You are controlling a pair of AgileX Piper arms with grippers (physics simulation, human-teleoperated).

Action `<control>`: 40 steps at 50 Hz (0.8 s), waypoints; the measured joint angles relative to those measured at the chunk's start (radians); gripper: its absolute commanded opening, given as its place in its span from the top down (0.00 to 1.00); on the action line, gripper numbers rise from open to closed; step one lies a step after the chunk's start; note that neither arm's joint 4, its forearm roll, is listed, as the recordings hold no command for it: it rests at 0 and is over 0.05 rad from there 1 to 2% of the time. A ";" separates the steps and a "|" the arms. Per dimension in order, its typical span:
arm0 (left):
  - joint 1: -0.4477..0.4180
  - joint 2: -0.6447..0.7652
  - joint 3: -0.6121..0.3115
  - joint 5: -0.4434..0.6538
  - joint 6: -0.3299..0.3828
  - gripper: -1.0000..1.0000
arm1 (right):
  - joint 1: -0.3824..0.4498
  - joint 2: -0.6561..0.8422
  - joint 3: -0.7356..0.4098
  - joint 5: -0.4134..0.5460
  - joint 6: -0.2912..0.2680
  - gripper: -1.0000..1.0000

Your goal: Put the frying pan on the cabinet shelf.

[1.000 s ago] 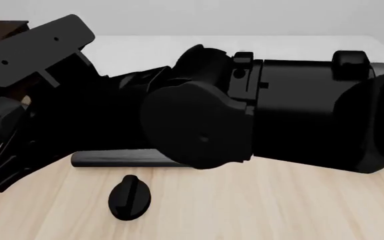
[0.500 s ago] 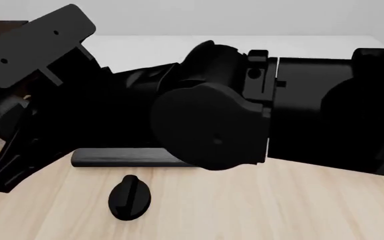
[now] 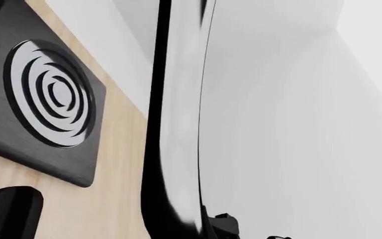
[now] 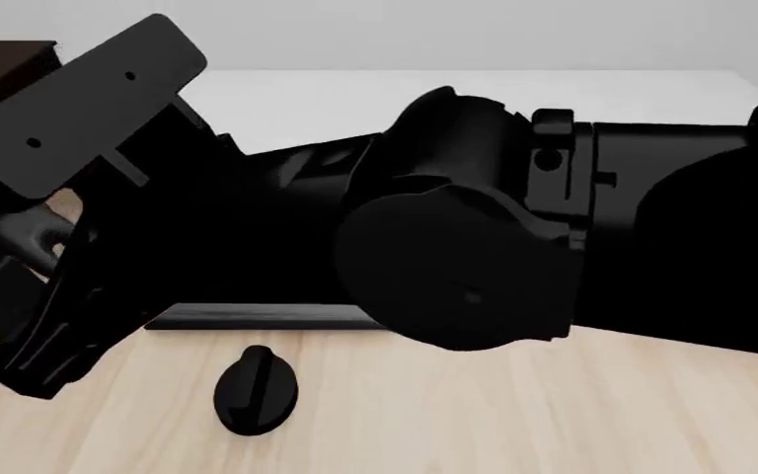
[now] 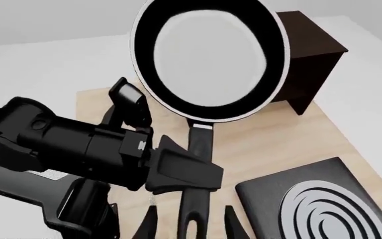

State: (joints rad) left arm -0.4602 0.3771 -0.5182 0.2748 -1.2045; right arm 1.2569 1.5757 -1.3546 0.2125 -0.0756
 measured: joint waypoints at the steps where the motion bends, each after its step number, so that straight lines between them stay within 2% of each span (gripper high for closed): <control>1: 0.000 0.000 0.000 0.000 0.000 1.00 | -0.001 -0.002 0.002 0.000 0.000 0.00; 17: 0.005 0.002 -0.003 0.003 0.002 1.00 | -0.015 -0.035 0.035 0.007 0.001 0.00; 40: 0.035 0.019 0.010 -0.014 0.027 1.00 | -0.074 -0.156 0.143 -0.020 0.020 0.00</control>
State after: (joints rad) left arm -0.4255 0.3965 -0.5080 0.2607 -1.1777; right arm 1.1826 1.4194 -1.2116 0.1923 -0.0554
